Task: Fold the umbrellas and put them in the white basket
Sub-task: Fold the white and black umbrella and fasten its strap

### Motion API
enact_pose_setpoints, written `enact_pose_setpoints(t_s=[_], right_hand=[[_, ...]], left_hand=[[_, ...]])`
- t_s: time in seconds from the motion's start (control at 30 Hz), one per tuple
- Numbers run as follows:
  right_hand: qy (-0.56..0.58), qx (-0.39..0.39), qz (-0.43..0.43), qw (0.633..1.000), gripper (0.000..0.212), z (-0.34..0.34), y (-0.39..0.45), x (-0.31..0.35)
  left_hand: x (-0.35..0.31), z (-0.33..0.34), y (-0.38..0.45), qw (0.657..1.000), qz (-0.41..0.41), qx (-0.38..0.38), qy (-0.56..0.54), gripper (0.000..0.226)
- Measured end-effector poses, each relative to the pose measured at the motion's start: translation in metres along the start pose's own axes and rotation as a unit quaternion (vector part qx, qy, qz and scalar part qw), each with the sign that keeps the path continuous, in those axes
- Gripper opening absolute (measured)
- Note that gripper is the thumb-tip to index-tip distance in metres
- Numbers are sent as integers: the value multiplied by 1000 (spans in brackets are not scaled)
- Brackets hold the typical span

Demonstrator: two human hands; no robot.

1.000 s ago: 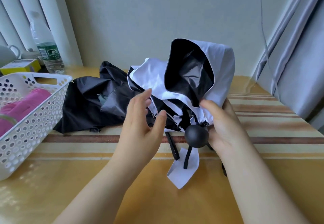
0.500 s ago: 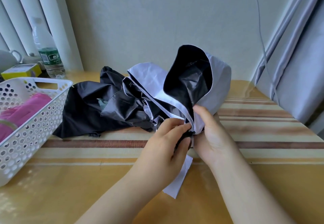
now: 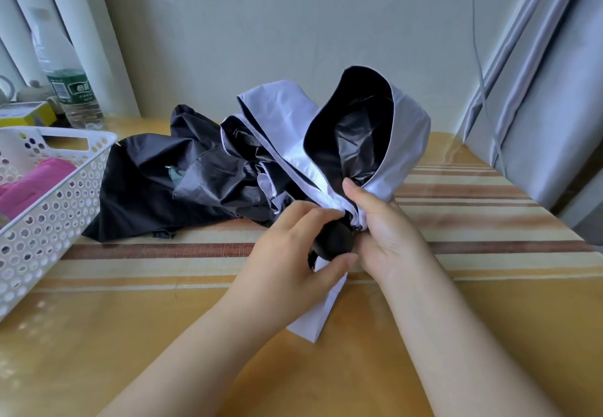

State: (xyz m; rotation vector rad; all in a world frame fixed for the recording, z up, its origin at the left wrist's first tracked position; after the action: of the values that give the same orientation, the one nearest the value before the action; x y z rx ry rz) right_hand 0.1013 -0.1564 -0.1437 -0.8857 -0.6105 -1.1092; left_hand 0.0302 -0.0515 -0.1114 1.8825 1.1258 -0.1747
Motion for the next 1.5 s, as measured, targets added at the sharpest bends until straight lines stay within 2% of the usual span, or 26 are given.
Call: enact_pose_setpoints(t_s=[0.07,0.2,0.3,0.37,0.43,0.5,0.57,0.63,0.7,0.87,1.0,1.1,1.2,1.27,1.3,1.37,1.43,1.5], right_hand=[[-16,7,7,1000,56,1,0,-2],[-120,-19,-25,992,60,-5,1,6],[-134,-29,-33,990,43,-11,5,9],[-122,-30,-22,992,31,-11,5,8],[-91,-24,-8,996,31,-11,4,8],[-67,-25,14,997,33,-14,1,10],[-59,-18,33,998,21,-16,-2,14],[-58,1,43,997,11,-16,-4,17],[-55,24,44,997,10,-13,-6,16],[-36,50,49,997,11,2,-13,8],[4,77,64,995,25,14,-17,-2],[-5,115,73,991,24,23,-18,-11],[-11,120,75,990,33,25,-18,-12],[-21,117,74,990,40,24,-17,-12],[-29,114,75,990,42,23,-16,-13],[-40,112,82,990,46,22,-17,-15],[-69,107,69,989,47,23,-18,-13],[-141,86,20,986,48,22,-19,-8]], left_hand=[[2,2,-1,1000,-5,-4,3,49],[-1,3,-1,1000,11,-13,4,44],[-2,7,-3,999,30,-5,23,43],[-7,6,-4,996,48,-7,77,43],[-8,-5,-4,990,50,-48,122,44],[4,-26,-1,989,-9,-115,90,36],[25,-46,1,979,-104,-162,74,16],[48,-56,-1,965,-200,-165,43,5],[60,-55,-3,958,-241,-153,-21,10],[41,-52,3,969,-184,-140,-84,25],[28,-47,4,974,-142,-136,-110,20],[14,-37,4,985,-106,-98,-93,22],[9,-32,4,982,-124,-58,-130,20],[9,-26,4,970,-156,-17,-184,34],[7,-22,3,970,-160,5,-182,43],[1,-18,4,986,-125,29,-109,53],[1,-16,5,993,-98,17,-60,59],[4,-16,3,992,-106,-5,-71,57]])
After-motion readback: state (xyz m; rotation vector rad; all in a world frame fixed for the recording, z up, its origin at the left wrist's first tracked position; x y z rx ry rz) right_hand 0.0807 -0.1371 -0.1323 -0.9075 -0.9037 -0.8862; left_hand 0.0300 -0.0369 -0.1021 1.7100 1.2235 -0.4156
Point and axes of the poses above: each hand's wrist, its own y-axis towards the middle knuckle, its own z-axis out of the palm, x = y × z, the point moved 7 cm from there along y, towards the middle knuckle, and after that the axes turned 3 degrees about z, right-handed, at the moved point
